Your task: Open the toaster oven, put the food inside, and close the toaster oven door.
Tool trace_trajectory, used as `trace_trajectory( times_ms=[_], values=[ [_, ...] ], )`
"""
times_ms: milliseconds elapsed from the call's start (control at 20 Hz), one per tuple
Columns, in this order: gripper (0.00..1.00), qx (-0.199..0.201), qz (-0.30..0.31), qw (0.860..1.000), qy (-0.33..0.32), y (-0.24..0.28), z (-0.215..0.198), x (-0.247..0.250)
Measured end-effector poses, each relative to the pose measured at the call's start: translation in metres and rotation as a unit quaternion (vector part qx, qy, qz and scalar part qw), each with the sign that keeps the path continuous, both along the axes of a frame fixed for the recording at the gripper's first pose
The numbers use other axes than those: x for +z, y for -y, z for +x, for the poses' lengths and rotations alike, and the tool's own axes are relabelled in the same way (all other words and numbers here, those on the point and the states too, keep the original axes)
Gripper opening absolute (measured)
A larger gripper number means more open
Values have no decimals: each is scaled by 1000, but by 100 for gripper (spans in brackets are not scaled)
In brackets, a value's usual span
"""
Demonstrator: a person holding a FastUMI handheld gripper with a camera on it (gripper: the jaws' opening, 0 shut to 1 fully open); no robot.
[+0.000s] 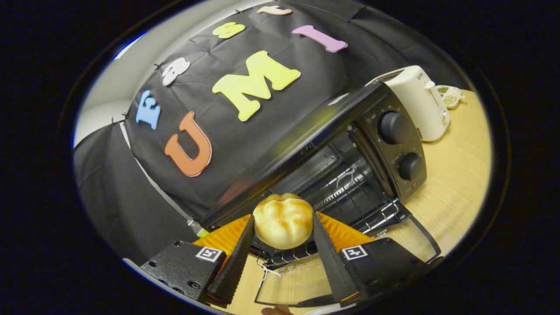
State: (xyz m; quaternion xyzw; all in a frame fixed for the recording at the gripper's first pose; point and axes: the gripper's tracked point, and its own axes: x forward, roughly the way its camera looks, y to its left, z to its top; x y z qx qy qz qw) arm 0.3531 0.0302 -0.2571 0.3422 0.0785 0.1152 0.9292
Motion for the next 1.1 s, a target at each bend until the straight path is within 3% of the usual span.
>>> trace_trajectory(
  times_ms=[250, 500, 600, 750, 1100],
  values=[
    [85, -31, -17, 999, -22, 13, 35, -19],
    [85, -18, 54, 998, -16, 18, 46, -20],
    [87, -16, 30, 999, -17, 15, 45, -21],
    [100, -19, -10, 1000, -19, 12, 44, -20],
    [100, -20, -37, 998, -49, 25, 20, -24]
  ],
)
